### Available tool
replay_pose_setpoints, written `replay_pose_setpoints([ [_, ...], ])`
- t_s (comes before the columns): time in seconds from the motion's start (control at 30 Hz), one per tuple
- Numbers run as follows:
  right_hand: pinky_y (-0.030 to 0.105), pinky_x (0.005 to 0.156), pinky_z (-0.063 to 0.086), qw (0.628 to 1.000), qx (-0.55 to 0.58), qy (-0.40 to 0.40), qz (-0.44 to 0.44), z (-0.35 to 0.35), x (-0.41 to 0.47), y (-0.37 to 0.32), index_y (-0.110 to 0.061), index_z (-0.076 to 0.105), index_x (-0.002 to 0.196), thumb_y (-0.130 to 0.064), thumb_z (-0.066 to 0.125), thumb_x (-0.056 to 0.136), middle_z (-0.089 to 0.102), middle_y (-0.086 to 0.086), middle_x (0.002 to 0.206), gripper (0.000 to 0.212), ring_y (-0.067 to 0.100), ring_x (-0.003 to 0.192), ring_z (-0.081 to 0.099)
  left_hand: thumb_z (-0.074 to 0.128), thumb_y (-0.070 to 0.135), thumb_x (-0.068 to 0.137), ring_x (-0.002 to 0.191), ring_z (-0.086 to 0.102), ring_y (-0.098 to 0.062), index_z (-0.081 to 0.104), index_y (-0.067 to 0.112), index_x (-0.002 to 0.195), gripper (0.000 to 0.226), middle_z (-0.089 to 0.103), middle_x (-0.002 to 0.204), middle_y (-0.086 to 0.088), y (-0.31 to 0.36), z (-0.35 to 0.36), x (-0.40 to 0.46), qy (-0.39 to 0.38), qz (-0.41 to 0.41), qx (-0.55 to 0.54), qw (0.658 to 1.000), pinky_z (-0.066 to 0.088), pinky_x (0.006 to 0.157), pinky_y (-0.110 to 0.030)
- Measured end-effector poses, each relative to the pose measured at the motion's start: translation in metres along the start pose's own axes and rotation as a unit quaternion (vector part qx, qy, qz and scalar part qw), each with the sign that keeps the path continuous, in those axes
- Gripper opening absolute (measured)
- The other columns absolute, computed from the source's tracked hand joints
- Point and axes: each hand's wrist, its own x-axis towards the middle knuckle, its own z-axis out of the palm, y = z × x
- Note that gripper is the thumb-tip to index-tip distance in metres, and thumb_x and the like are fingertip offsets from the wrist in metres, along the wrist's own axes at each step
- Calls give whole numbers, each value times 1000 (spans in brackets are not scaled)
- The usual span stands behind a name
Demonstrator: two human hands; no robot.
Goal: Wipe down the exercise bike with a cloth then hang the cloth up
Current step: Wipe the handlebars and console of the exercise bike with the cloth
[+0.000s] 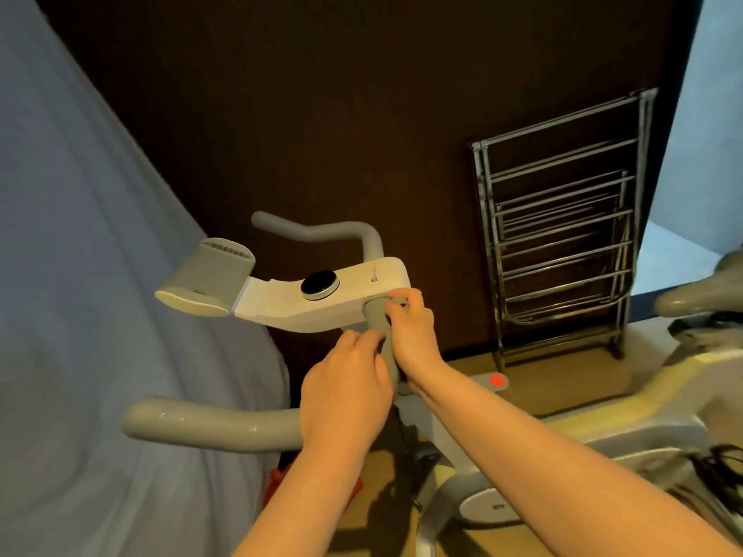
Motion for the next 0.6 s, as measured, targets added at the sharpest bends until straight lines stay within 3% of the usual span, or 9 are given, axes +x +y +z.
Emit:
replay_pose_setpoints([
  [0.07,32,88,47,1000,-3,3,-17,0,-13,15,-26,42,129,-19,44,101,36,3,127,29,9,93,48,38,33,98,81,54,-3,51,38,129,34,56,109,15,1,0,-2,3,0,-7,1000,35,54,-15],
  [0.13,29,82,45,1000,5,-13,-2,-5,-19,19,-27,40,131,-20,44,101,36,2,126,31,5,89,46,38,33,98,83,55,-3,50,39,128,33,56,109,16,0,1,-1,4,1,2,1000,40,58,-17],
  [0.27,42,86,51,998,-2,-10,64,-6,13,-2,-26,44,117,-26,45,100,43,10,127,17,17,92,53,39,33,97,90,56,-2,51,39,129,35,58,113,17,1,2,1,8,-38,5,999,37,62,-18],
  [0.37,26,71,42,999,7,3,33,-1,-17,14,-34,38,125,-27,43,101,36,2,124,26,12,90,47,39,35,97,86,54,2,51,40,128,34,61,108,19,4,2,0,5,-72,5,997,29,58,-14],
  [0.43,28,70,37,998,46,-10,45,-5,-33,20,-32,34,133,-29,43,102,36,3,123,32,12,91,45,40,35,96,80,51,2,52,41,127,34,62,108,21,4,2,2,-4,-81,8,997,29,55,-13],
  [0.6,35,79,36,991,81,2,103,2,9,4,-30,38,116,-20,43,101,35,9,129,19,10,84,41,45,30,94,95,55,0,57,44,121,33,62,111,25,3,3,4,-8,-110,2,994,35,63,-16],
])
